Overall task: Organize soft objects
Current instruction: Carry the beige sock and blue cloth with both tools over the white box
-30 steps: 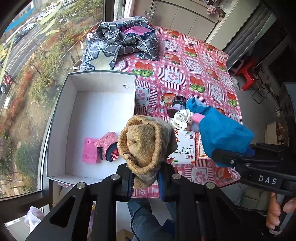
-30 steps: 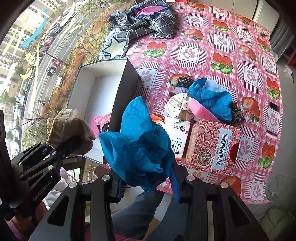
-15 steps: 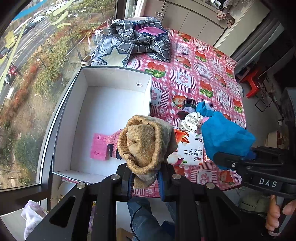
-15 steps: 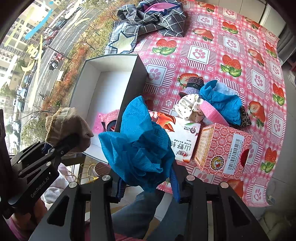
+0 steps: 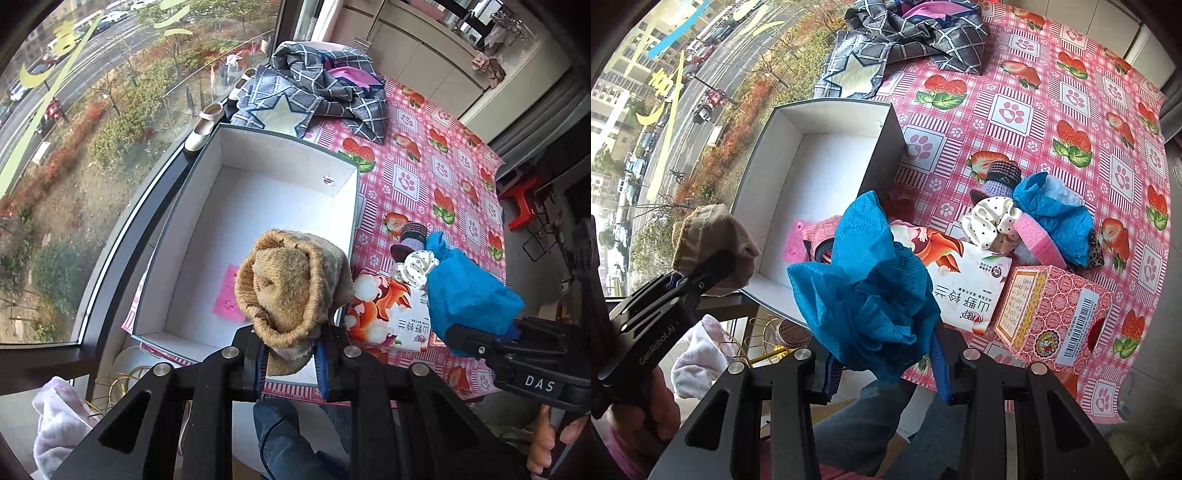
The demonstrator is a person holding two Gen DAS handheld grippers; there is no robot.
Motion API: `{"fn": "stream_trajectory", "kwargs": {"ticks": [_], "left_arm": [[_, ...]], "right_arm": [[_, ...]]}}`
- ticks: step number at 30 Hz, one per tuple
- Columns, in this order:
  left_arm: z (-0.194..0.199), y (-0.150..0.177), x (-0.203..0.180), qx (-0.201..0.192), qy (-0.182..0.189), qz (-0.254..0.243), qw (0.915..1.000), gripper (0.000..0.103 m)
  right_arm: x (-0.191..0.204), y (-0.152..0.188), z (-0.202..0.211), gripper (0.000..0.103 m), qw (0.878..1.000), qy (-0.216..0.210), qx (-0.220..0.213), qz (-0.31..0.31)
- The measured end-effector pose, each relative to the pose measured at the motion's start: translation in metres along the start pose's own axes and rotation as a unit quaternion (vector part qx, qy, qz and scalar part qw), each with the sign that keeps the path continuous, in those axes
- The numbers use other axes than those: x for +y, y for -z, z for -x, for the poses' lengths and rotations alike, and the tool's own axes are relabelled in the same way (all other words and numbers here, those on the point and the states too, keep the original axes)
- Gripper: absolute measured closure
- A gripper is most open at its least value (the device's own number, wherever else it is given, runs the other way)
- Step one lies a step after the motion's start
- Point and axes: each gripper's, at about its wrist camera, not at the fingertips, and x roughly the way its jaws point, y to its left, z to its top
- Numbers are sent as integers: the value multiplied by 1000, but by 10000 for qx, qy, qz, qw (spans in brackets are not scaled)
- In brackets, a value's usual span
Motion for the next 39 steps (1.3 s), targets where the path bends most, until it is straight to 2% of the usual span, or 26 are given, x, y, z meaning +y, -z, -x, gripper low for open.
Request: {"fn": "stream_trajectory", "kwargs": {"ticks": [6,13,25,39], "left_arm": [[-9,-5,26,49,-170,320,9993,80],[-21,-11,36,140,-325,438,9984,80],[-37,-29,33,158,-397,361,9984,80],[-66,-42,37,428,-542,305,9971,80]], "right_arm": [[10,-10,-7,63,9998,67,62,168],[24,-26,-19,63,9993,91,154,344],[51,-56,-31,63,9979,151,132,622],[70,-84,-48,63,9965,169,227,788]]}}
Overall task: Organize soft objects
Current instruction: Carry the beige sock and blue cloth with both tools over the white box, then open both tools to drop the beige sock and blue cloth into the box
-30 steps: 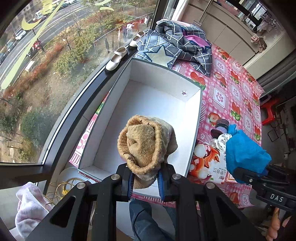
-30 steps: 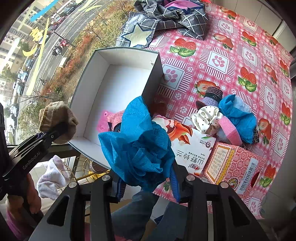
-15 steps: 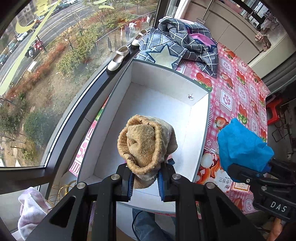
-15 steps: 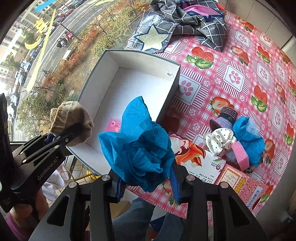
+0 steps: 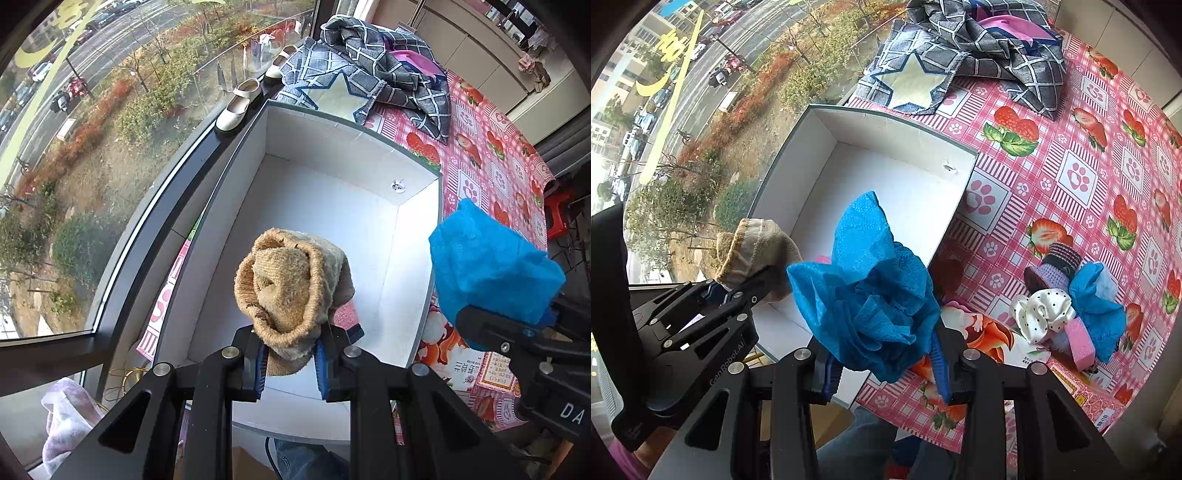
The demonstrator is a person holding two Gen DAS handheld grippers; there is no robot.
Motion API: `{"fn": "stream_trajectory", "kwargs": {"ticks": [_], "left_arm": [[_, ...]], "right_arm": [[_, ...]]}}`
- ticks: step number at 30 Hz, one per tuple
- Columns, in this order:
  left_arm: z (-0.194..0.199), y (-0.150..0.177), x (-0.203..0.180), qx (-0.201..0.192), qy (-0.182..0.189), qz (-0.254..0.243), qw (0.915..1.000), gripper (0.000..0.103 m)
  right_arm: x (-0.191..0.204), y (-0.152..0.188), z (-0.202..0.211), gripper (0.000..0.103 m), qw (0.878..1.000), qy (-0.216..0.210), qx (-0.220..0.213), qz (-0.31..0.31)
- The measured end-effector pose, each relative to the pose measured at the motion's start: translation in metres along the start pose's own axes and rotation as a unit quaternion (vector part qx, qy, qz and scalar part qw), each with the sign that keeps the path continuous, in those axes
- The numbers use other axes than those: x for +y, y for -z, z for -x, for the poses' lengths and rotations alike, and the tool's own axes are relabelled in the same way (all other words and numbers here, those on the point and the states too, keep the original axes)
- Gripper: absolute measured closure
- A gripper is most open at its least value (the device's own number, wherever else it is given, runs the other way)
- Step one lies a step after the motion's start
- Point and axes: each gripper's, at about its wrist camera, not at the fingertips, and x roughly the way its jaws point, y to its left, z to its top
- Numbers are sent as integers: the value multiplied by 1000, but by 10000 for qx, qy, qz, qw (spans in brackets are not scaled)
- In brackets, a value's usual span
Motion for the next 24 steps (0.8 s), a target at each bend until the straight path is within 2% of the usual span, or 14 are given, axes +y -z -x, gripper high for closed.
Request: {"fn": "stream_trajectory", "kwargs": {"ticks": [15,17,20,22,24], "left_arm": [[-13,-8,-1,76,-77,-89,9999,80],[-13,-9,-2,80,-37,-99,9999,76],[-11,-8,-3,35,20,-112,9999,63],[-8,-8,-4,-20,21,-107,9999,42],[-6,-8,-4,-60,-28,-90,9999,29]], "right_arm": [[10,-25,-14,63,9999,-95,73,0],[12,-25,-14,63,9999,-127,76,48],[13,-26,-13,59,9998,-172,77,92],[13,-26,-12,59,9998,-175,56,83],[12,-26,-10,59,9997,-214,52,68]]}}
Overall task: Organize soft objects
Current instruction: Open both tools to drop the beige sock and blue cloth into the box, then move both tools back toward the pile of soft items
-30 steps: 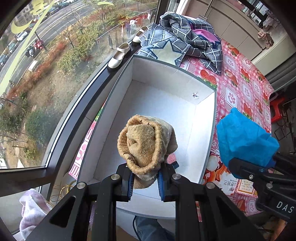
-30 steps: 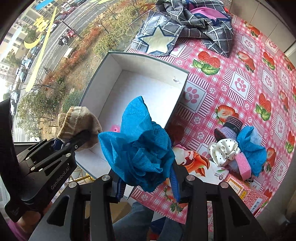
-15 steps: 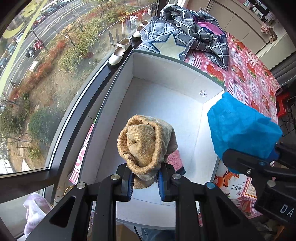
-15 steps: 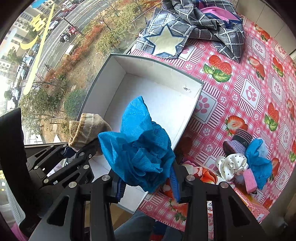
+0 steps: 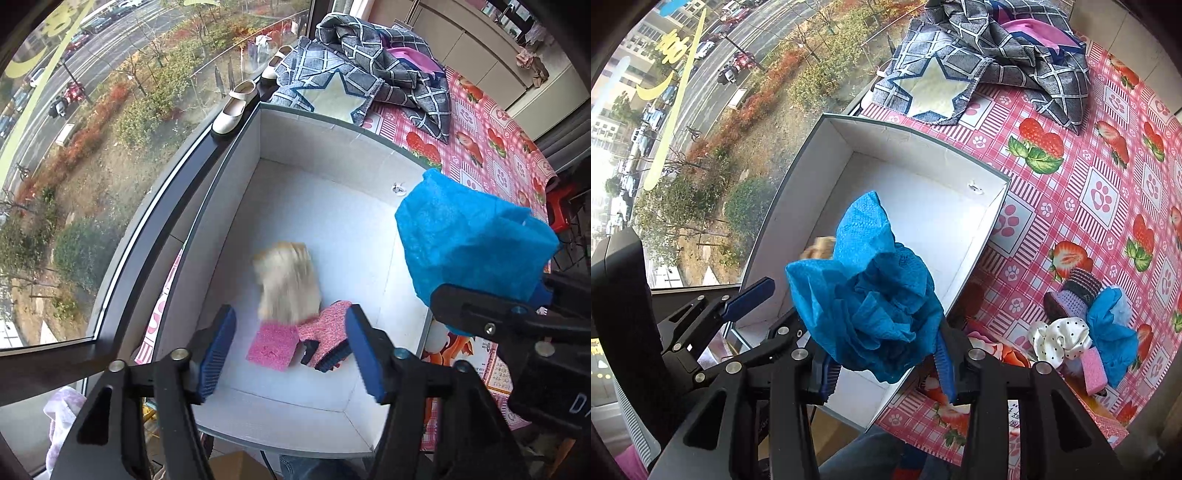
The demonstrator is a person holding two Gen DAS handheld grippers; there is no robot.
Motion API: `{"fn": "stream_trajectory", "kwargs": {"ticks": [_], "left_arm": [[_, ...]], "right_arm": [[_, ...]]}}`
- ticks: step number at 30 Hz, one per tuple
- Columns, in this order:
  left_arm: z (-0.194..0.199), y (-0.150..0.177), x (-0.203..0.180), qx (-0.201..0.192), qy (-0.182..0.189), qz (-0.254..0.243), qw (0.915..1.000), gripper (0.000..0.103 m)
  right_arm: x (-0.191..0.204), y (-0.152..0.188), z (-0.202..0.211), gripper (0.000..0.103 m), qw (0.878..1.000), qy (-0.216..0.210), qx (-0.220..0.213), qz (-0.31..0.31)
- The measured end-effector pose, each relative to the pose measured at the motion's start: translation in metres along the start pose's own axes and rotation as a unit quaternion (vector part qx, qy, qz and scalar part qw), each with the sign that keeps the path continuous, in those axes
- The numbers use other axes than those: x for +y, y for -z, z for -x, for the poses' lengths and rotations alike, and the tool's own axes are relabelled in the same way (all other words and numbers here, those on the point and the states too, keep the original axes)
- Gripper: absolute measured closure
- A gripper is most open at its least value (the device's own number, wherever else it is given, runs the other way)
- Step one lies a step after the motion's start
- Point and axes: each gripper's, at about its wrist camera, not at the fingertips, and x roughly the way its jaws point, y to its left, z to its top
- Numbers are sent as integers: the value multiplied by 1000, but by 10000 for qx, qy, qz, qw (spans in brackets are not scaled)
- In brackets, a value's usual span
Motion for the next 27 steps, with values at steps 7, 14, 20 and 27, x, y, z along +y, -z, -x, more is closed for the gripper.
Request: {"fn": "stream_trajectory", "kwargs": {"ticks": [7,14,20,27], "left_arm": [[0,3,2,-22,-32,169,9998,18],[8,3,6,-169,138,411,9989,0],[23,-5,-23,-259,419,72,9988,0],[37,-12,-94,-299,706,-738,9943,0]], "right_arm": [[-2,4,9,27,9999,-16,-168,-11],[-15,12,20,1,9992,-126,-250,-270],[-54,29,39,1,9955,-294,-326,-838],[-133,62,77,1,9823,-371,-568,-1746]]}}
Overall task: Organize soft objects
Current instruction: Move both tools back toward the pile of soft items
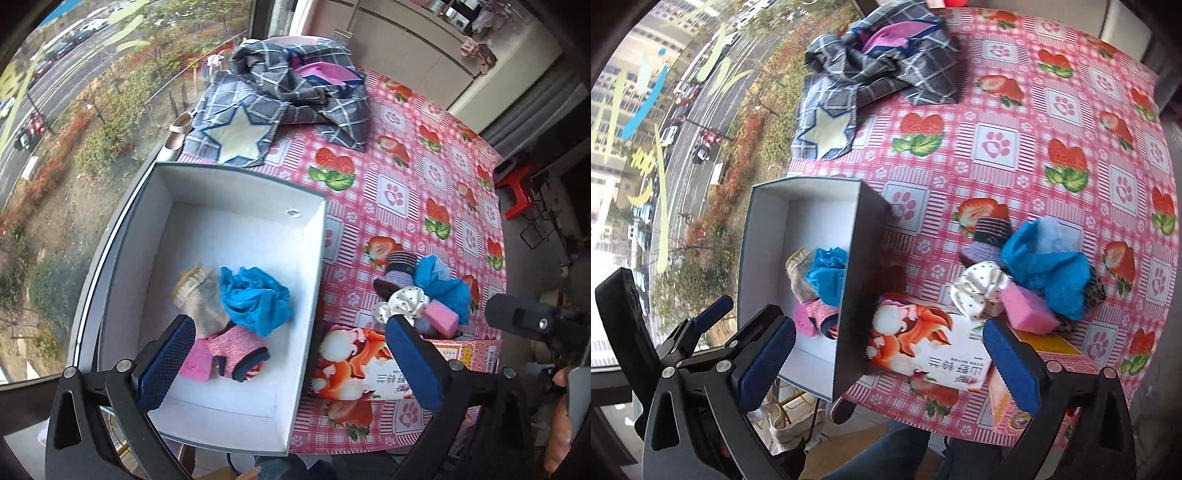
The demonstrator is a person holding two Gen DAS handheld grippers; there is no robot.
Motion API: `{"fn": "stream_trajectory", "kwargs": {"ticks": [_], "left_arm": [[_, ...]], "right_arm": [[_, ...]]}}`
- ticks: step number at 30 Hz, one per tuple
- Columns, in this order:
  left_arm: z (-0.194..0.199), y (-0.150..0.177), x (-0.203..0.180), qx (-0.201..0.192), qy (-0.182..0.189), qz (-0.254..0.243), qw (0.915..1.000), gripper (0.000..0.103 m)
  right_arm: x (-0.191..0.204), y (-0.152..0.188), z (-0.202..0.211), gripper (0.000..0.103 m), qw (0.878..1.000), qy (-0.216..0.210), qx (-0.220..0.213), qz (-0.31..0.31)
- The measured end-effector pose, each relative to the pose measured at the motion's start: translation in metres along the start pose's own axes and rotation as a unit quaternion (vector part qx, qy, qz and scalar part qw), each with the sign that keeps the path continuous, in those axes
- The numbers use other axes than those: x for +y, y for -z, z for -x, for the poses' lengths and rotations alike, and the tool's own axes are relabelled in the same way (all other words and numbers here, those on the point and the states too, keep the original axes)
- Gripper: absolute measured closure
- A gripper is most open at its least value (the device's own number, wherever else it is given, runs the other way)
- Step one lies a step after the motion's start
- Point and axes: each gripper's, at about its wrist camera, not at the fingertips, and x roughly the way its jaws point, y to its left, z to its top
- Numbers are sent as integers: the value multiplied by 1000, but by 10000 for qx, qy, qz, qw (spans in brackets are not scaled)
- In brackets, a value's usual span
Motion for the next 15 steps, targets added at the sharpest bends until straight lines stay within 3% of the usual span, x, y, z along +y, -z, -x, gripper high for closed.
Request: {"fn": "stream_trajectory", "kwargs": {"ticks": [7,15], "left_arm": [[-32,-16,-75,321,-235,-999,9942,0],[-98,-46,-121,757,-995,-1888,9740,0]], "right_arm": [[-99,2,46,1,9950,224,-354,-904],[-198,18,44,1,9826,390,-251,-1799]]}}
